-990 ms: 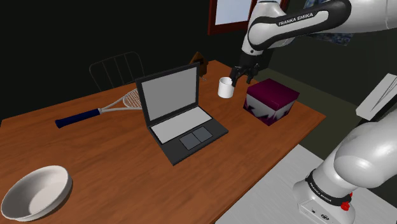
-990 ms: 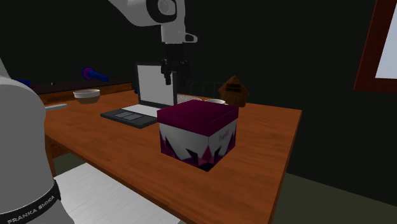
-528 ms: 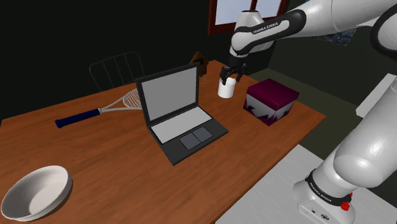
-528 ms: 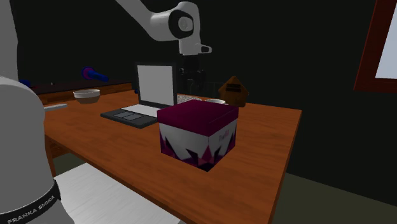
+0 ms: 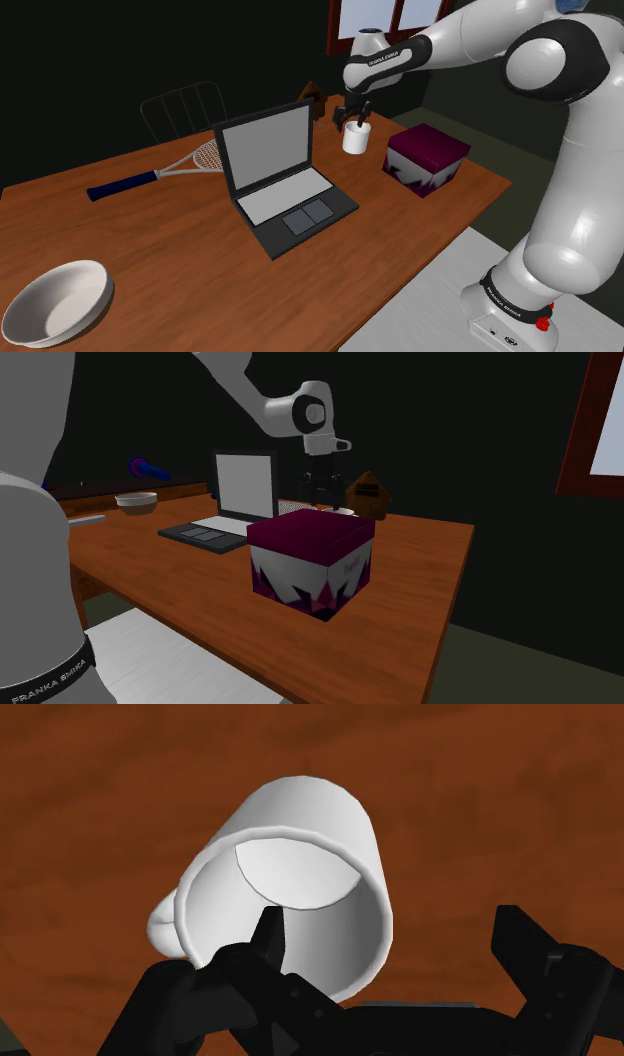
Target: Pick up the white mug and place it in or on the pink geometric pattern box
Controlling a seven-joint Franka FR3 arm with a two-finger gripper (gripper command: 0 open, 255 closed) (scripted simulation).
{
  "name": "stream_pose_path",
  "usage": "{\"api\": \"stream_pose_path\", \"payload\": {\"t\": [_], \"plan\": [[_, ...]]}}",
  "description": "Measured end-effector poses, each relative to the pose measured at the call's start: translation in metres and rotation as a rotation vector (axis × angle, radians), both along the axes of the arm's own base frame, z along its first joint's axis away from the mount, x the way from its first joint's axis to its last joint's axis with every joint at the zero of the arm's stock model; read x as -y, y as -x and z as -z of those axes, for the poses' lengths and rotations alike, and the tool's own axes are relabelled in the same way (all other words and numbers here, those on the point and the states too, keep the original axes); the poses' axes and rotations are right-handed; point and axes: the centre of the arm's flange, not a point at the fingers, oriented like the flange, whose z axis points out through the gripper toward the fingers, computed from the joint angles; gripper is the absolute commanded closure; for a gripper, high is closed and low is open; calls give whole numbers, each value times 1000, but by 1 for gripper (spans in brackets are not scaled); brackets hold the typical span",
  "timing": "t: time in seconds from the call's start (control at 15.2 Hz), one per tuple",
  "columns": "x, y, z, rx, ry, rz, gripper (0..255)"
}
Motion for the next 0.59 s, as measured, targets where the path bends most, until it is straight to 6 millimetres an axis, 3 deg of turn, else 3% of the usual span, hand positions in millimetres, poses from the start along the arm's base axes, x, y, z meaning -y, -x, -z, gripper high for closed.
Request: {"api": "stream_pose_path", "payload": {"t": [0.46,0.59], "plan": [[3,-10,36,2,3,1,0],[3,-11,39,2,3,1,0]]}}
